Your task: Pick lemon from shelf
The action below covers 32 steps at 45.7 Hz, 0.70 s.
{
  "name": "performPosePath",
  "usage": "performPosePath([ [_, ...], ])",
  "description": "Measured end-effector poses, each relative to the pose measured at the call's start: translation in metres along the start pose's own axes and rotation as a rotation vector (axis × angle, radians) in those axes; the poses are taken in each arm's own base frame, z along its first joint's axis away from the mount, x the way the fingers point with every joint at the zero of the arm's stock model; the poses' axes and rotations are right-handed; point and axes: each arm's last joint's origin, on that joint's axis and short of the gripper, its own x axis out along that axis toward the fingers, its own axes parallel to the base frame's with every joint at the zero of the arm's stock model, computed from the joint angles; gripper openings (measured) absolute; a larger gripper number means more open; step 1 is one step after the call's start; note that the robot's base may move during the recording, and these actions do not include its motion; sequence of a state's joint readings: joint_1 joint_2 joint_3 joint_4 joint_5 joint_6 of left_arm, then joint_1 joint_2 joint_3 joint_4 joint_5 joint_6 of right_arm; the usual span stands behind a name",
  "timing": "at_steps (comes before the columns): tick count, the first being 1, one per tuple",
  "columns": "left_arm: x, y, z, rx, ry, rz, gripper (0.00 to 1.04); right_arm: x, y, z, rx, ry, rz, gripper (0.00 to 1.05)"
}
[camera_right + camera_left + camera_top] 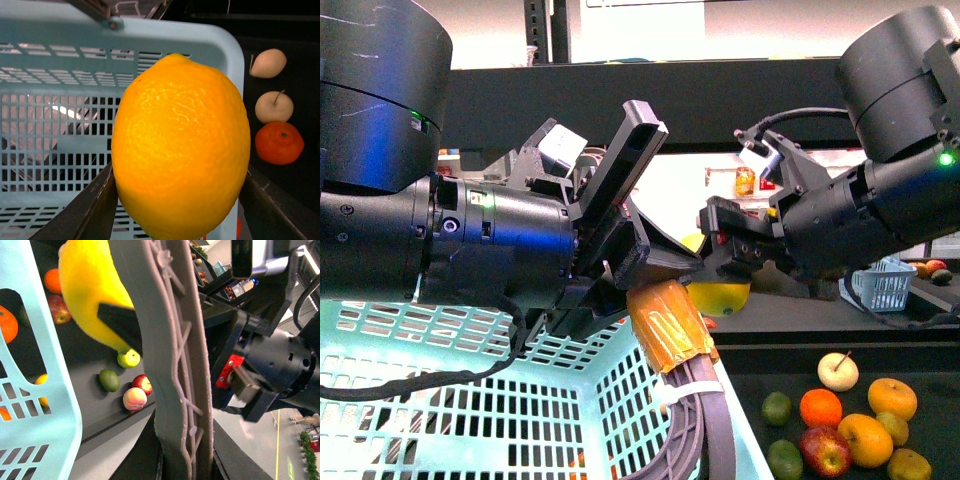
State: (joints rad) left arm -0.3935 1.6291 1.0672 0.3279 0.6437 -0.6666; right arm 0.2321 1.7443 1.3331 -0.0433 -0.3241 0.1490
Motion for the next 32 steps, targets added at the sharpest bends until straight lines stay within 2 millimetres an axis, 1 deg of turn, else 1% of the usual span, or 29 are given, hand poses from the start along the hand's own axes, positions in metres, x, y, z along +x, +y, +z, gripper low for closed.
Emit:
performPosePath([
  [6,0.0,0.0,0.0,0.0,-0.001,0.001,0.11,0.007,-0.002,-0.017,0.016,0.035,-0.002,0.62],
  [17,0.0,0.002,0.001,-0.002,-0.014,0.02,0.11,0.018,-0.006,-0.027,0.034,0.056,-0.002,0.62],
  [25,0.0,0.001,0.0,-0.002,-0.001,0.004,0.11,0.04,-0.007,-0.05,0.041,0.118,-0.013,0.62],
  [32,0.0,0.001,0.0,-0.002,-0.001,0.004,0.11,0.045,-0.002,-0.055,0.038,0.129,0.0,0.62],
])
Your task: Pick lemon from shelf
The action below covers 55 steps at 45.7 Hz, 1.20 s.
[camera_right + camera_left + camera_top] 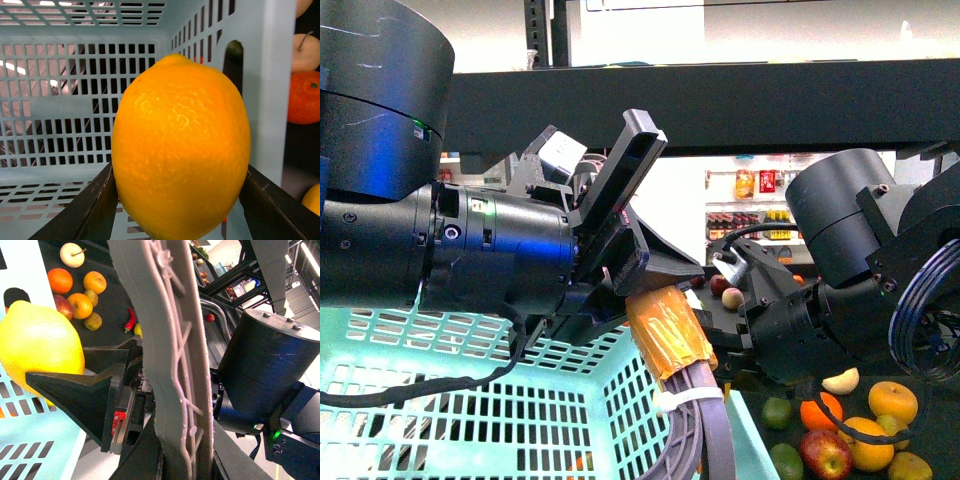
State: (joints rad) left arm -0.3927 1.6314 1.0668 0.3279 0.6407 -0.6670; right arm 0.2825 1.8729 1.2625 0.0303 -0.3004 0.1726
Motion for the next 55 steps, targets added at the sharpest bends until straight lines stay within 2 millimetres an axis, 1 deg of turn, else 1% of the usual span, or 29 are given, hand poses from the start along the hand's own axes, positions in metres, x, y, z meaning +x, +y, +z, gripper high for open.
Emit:
performPosePath([
  [2,0.0,0.0,0.0,0.0,0.0,-0.001,0.11,0.0,0.001,0.0,-0.005,-0.001,-0.004,0.63],
  [4,0.0,0.0,0.0,0.0,0.002,-0.003,0.11,0.001,0.002,0.0,-0.008,-0.003,-0.008,0.71],
  [7,0.0,0.0,0.0,0.0,0.002,-0.003,0.11,0.001,0.003,0.0,-0.011,-0.008,-0.006,0.77],
  [9,0.0,0.0,0.0,-0.001,0.002,-0.003,0.11,0.001,0.003,0.001,-0.011,-0.011,-0.008,0.84],
  [11,0.0,0.0,0.0,0.0,0.001,-0.001,0.11,0.0,0.0,0.001,-0.009,-0.014,-0.013,0.92],
  [13,0.0,0.0,0.0,0.0,-0.001,0.001,0.11,-0.001,-0.003,0.002,-0.004,-0.019,-0.018,0.98],
  [15,0.0,0.0,0.0,-0.001,-0.001,0.001,0.11,-0.005,-0.008,0.005,0.002,-0.028,-0.029,0.97],
  [17,0.0,0.0,0.0,-0.007,0.0,0.0,0.11,-0.011,-0.016,0.009,0.011,-0.046,-0.045,0.97],
  [21,0.0,0.001,-0.001,-0.015,0.002,0.003,0.11,-0.024,-0.026,0.017,0.018,-0.081,-0.066,0.97],
  [24,0.0,0.001,-0.001,-0.012,0.002,0.003,0.11,-0.037,-0.035,0.023,0.011,-0.121,-0.097,0.97],
  [27,0.0,0.001,-0.001,-0.005,0.001,0.004,0.11,-0.056,-0.051,0.028,-0.013,-0.182,-0.168,0.97],
  [30,0.0,0.001,-0.001,-0.009,0.002,0.002,0.11,-0.068,-0.07,0.026,-0.041,-0.214,-0.25,0.97],
  [33,0.0,0.001,-0.001,-0.01,0.002,0.002,0.11,-0.072,-0.087,0.016,-0.052,-0.201,-0.315,0.97],
  [35,0.0,0.001,-0.001,-0.01,0.003,0.001,0.11,-0.069,-0.102,0.003,-0.061,-0.169,-0.381,0.97],
  [38,0.0,0.001,-0.001,-0.013,0.005,-0.001,0.11,-0.056,-0.119,-0.02,-0.066,-0.101,-0.428,0.97],
  [39,0.0,0.001,-0.001,-0.013,0.005,-0.001,0.11,-0.053,-0.121,-0.023,-0.065,-0.09,-0.433,0.97],
  [42,0.0,0.001,-0.001,-0.012,0.005,-0.001,0.11,-0.039,-0.13,-0.043,-0.064,-0.024,-0.446,0.97],
  [43,0.0,0.001,-0.001,-0.012,0.005,-0.001,0.11,-0.036,-0.131,-0.046,-0.063,-0.014,-0.448,0.97],
  [47,0.0,0.001,-0.001,-0.012,0.005,0.0,0.11,-0.008,-0.142,-0.08,-0.061,0.095,-0.462,0.97],
  [49,0.0,0.001,-0.001,-0.012,0.004,0.0,0.11,0.004,-0.145,-0.091,-0.06,0.132,-0.466,0.97],
  [51,0.0,0.001,-0.001,-0.012,0.005,0.0,0.11,0.018,-0.148,-0.101,-0.058,0.163,-0.468,0.97],
  [55,0.0,0.001,-0.001,-0.012,0.005,0.0,0.11,0.039,-0.152,-0.112,-0.045,0.197,-0.467,0.97],
])
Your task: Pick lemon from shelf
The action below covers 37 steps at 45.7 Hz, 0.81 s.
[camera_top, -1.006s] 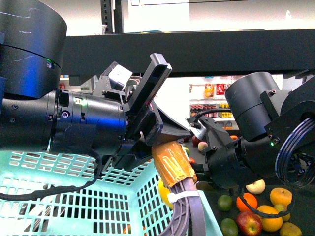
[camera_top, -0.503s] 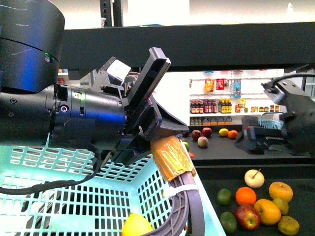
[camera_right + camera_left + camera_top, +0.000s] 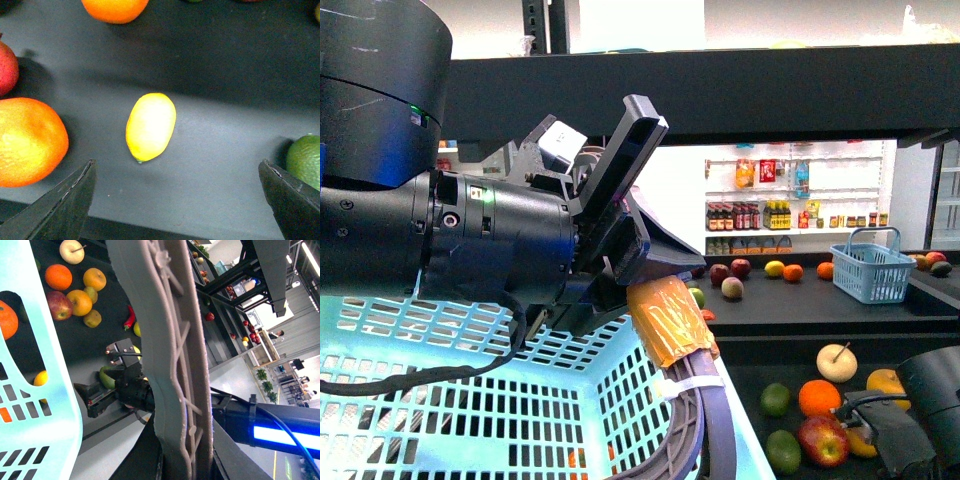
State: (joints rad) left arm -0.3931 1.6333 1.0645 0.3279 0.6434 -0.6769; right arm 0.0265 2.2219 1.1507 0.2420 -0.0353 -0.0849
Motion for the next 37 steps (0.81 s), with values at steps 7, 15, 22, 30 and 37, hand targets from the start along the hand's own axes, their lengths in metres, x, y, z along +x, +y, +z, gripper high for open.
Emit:
performPosePath([
  [7,0.0,0.0,0.0,0.0,0.0,0.0,0.11,0.022,0.007,-0.005,0.017,0.028,-0.001,0.97],
  [15,0.0,0.0,0.0,0.0,0.0,0.0,0.11,0.047,0.014,-0.016,0.024,0.073,-0.014,0.97],
  [22,0.0,0.0,0.0,0.0,0.0,0.0,0.11,0.069,0.017,-0.031,0.038,0.123,-0.019,0.97],
  [30,0.0,0.0,0.0,0.0,0.0,-0.001,0.11,0.087,0.023,-0.036,0.049,0.142,-0.016,0.97],
  [37,0.0,0.0,0.0,0.0,0.0,0.0,0.11,0.095,0.03,-0.036,0.045,0.15,-0.011,0.97],
])
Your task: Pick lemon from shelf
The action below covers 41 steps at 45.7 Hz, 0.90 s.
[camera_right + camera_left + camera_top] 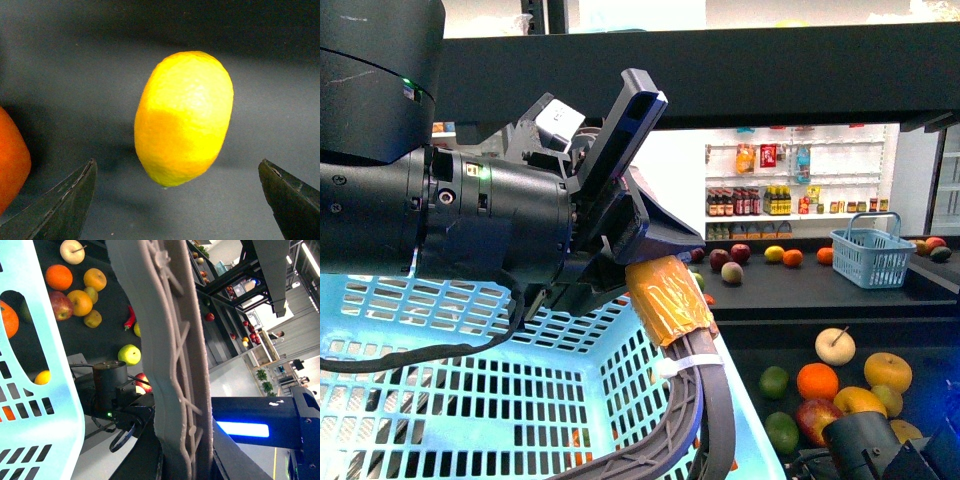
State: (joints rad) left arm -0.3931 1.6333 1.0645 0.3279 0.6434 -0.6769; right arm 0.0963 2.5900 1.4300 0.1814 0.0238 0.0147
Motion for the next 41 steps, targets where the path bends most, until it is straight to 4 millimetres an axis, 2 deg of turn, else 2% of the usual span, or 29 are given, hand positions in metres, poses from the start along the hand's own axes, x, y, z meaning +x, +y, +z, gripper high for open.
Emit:
performPosePath([
  [12,0.0,0.0,0.0,0.0,0.0,0.0,0.11,0.018,0.005,0.0,0.007,0.022,-0.02,0.97],
  [21,0.0,0.0,0.0,0.0,0.0,0.0,0.11,0.023,0.005,0.004,0.014,0.02,-0.024,0.97],
  [31,0.0,0.0,0.0,0.0,0.0,0.0,0.11,0.024,0.007,0.005,0.013,0.022,-0.028,0.61],
  [36,0.0,0.0,0.0,0.0,0.0,0.0,0.11,0.023,0.007,0.005,0.016,0.02,-0.026,0.51],
  [41,0.0,0.0,0.0,0.0,0.0,0.0,0.11,0.019,0.003,0.007,0.023,0.018,-0.029,0.48],
])
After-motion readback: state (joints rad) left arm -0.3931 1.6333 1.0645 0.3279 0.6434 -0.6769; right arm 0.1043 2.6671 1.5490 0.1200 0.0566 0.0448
